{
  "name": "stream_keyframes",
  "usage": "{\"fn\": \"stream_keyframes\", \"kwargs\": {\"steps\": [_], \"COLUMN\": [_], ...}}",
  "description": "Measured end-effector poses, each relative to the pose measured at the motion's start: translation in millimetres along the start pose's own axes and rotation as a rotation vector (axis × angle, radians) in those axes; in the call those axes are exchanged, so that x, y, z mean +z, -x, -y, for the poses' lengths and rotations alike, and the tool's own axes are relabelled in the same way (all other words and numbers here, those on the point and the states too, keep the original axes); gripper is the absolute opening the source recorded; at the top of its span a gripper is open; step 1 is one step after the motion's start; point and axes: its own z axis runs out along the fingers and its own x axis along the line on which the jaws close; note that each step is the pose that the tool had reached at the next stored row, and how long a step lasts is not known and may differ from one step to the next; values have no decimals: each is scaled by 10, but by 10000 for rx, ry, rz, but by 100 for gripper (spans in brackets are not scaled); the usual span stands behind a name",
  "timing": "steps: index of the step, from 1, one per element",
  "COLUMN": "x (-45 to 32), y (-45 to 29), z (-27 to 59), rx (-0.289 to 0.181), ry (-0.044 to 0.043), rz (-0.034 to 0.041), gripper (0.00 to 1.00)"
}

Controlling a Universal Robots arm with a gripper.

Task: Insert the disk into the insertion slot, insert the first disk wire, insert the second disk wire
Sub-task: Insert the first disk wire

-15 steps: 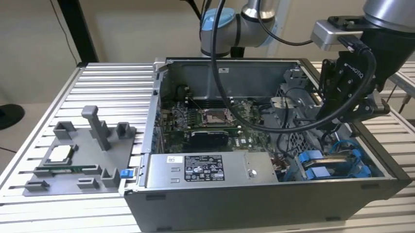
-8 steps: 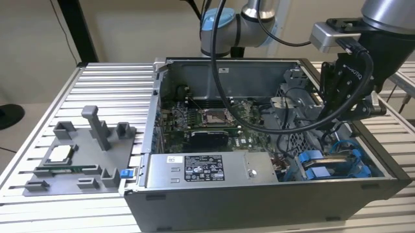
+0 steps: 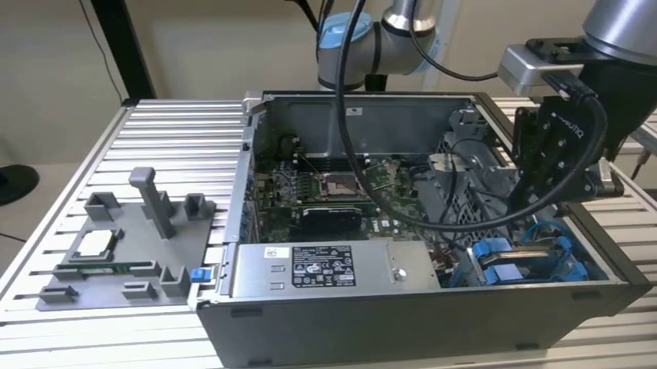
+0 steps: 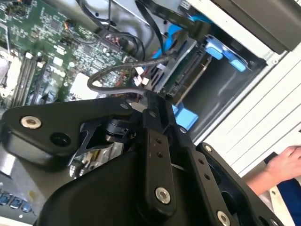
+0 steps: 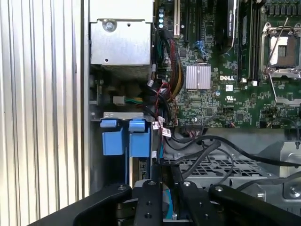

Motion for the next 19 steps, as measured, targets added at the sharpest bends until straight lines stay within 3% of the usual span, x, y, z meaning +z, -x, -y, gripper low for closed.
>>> {"fn": "stream_keyframes", "kwargs": {"steps": [4,10,12,16,19], "x": [23,44,48,61,85], "y": [-127,-155,-154,-160,-162], "z": [27,123,137,149,163], "rx": [0,-40,-73,-137,-139], "ry": [1,-26,-108,-414,-474], "rz": [1,4,5,12,20], "gripper": [0,0,0,0,0]}}
